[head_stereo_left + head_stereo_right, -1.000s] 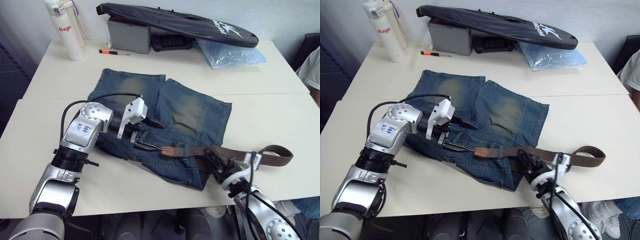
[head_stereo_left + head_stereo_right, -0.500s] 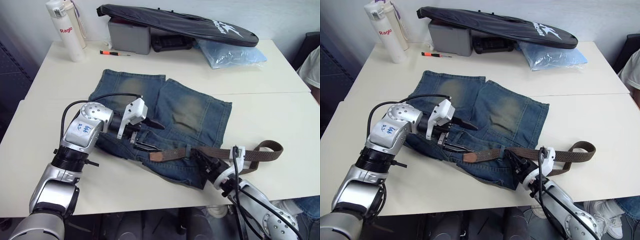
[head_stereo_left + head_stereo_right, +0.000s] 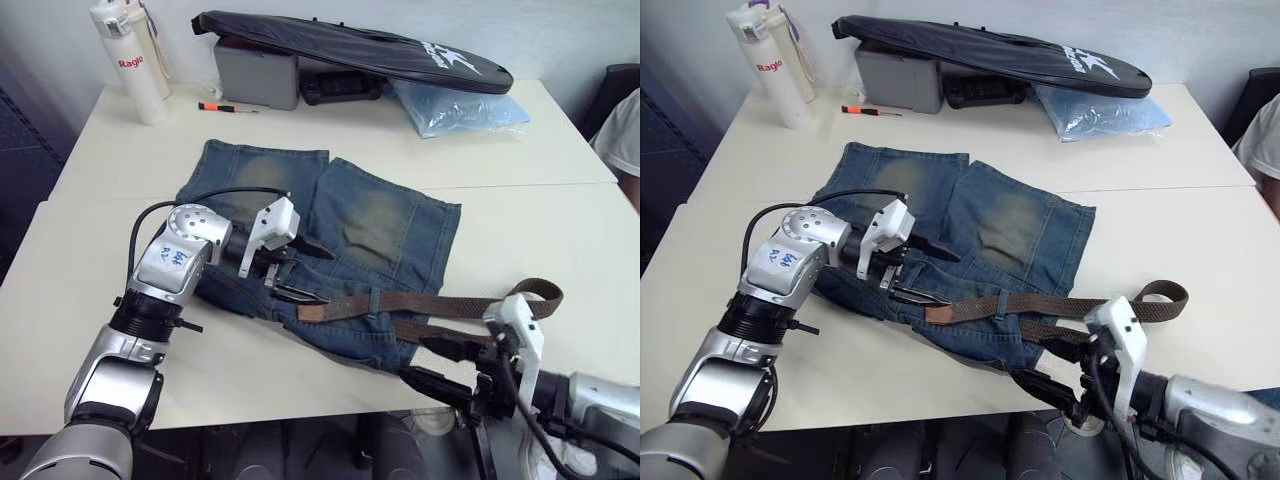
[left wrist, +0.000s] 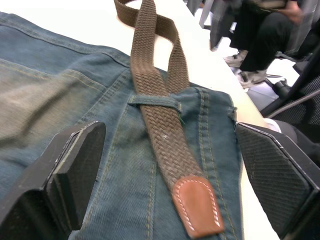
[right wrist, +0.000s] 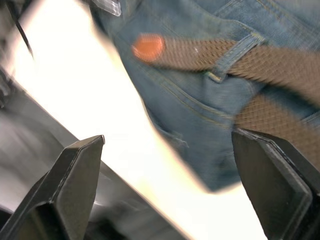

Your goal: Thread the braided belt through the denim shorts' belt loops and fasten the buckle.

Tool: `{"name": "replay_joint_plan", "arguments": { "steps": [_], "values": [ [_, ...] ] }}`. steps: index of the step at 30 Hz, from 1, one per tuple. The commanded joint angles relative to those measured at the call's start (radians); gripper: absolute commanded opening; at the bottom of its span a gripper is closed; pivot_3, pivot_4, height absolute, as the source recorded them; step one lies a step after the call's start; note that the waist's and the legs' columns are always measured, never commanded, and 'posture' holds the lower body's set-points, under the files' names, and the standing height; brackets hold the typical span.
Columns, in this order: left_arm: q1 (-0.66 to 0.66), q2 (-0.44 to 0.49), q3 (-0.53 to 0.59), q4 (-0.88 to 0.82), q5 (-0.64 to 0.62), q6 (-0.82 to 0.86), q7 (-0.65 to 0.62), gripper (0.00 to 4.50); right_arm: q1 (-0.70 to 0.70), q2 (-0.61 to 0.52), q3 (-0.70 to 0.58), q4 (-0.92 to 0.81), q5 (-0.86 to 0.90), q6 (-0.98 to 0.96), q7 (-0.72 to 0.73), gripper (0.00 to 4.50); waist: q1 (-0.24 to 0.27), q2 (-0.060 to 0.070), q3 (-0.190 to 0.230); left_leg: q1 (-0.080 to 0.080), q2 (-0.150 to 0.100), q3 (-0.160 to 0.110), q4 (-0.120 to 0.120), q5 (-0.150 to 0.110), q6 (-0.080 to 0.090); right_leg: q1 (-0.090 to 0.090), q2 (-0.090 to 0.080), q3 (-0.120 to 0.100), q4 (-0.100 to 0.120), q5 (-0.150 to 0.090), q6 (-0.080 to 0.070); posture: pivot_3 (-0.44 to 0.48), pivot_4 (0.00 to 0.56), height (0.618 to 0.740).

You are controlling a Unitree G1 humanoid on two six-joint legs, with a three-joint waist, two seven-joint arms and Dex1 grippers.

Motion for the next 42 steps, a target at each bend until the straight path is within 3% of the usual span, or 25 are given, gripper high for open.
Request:
{"name": "replay_joint_plan", "arguments": {
  "steps": [1, 7, 13, 17, 20, 25, 28, 29, 36, 42],
  "values": [
    [-0.011, 0.045, 0.023, -0.035, -0.033, 0.024, -0.051, 4.50, -0.077, -0.041, 0.146, -0.104, -0.254, -0.103, 0.136, 4.36, 0.001, 0.000, 0.000, 0.000, 0.000, 0.000, 0.000, 0.000, 0.000, 0.000, 0.000, 0.000, 0.000, 0.000, 0.000, 0.000, 0.150, 0.740],
    [0.022, 0.148, 0.080, -0.069, -0.069, 0.033, -0.107, 4.50, -0.260, -0.006, 0.418, -0.024, -0.540, -0.172, 0.252, 4.36, 0.003, 0.000, 0.000, -0.004, 0.000, 0.000, 0.005, -0.002, 0.000, -0.001, 0.000, -0.001, -0.001, 0.000, 0.000, 0.000, 0.150, 0.740],
    [0.102, 0.289, 0.180, -0.142, -0.139, 0.088, -0.130, 4.50, -0.366, 0.069, 0.538, 0.036, -0.672, -0.170, 0.317, 4.36, -0.001, 0.001, 0.001, -0.003, 0.001, 0.000, 0.005, -0.003, -0.001, -0.001, 0.000, -0.001, 0.000, 0.000, 0.000, 0.000, 0.150, 0.740],
    [0.125, 0.324, 0.212, -0.163, -0.157, 0.111, -0.096, 4.50, -0.427, 0.110, 0.617, 0.115, -0.758, -0.129, 0.350, 4.36, 0.003, 0.001, 0.001, -0.003, 0.001, 0.000, 0.005, -0.003, -0.001, 0.000, 0.000, -0.001, 0.000, 0.000, 0.000, 0.000, 0.150, 0.740],
    [0.142, 0.332, 0.225, -0.185, -0.161, 0.122, -0.079, 4.50, -0.471, 0.123, 0.674, 0.200, -0.833, -0.073, 0.362, 3.55, 0.002, 0.001, 0.001, -0.003, 0.001, 0.000, 0.006, -0.003, -0.001, 0.000, 0.000, -0.001, 0.000, 0.000, 0.000, 0.000, 0.150, 0.740],
    [0.158, 0.341, 0.239, -0.207, -0.175, 0.137, -0.056, 4.50, -0.502, 0.131, 0.695, 0.288, -0.920, -0.083, 0.384, 1.35, 0.002, 0.001, 0.001, -0.002, 0.001, 0.000, 0.006, -0.003, -0.001, 0.000, 0.000, -0.001, 0.000, 0.000, 0.000, 0.000, 0.150, 0.740],
    [0.165, 0.340, 0.242, -0.207, -0.172, 0.136, -0.045, 4.50, -0.503, 0.081, 0.665, 0.349, -0.977, -0.239, 0.448, 0.21, 0.002, 0.000, 0.000, -0.001, 0.001, 0.000, 0.006, -0.003, -0.001, 0.002, 0.000, -0.001, 0.000, 0.000, 0.000, 0.000, 0.150, 0.740],
    [0.166, 0.338, 0.241, -0.206, -0.172, 0.134, -0.042, 4.50, -0.496, 0.055, 0.651, 0.378, -0.996, -0.325, 0.484, 0.02, 0.003, 0.000, 0.000, -0.001, 0.001, 0.000, 0.006, -0.003, -0.001, 0.002, 0.000, -0.001, 0.000, 0.000, 0.000, 0.000, 0.150, 0.740],
    [0.135, 0.299, 0.198, -0.178, -0.159, 0.112, -0.040, 4.50, -0.554, -0.065, 0.536, 0.720, -1.050, -0.843, 0.710, 0.02, 0.002, 0.000, 0.000, -0.001, 0.000, 0.001, 0.006, -0.003, -0.001, 0.003, 0.000, 0.001, -0.001, 0.001, 0.001, 0.000, 0.150, 0.740],
    [0.094, 0.249, 0.156, -0.145, -0.145, 0.089, -0.044, 4.50, -0.706, -0.042, 0.552, 1.075, -1.123, -1.211, 0.859, 0.02, -0.004, 0.003, 0.002, -0.001, 0.000, 0.002, 0.006, -0.002, -0.001, 0.001, 0.000, 0.001, -0.001, 0.001, 0.001, 0.000, 0.150, 0.740]
  ]
}}
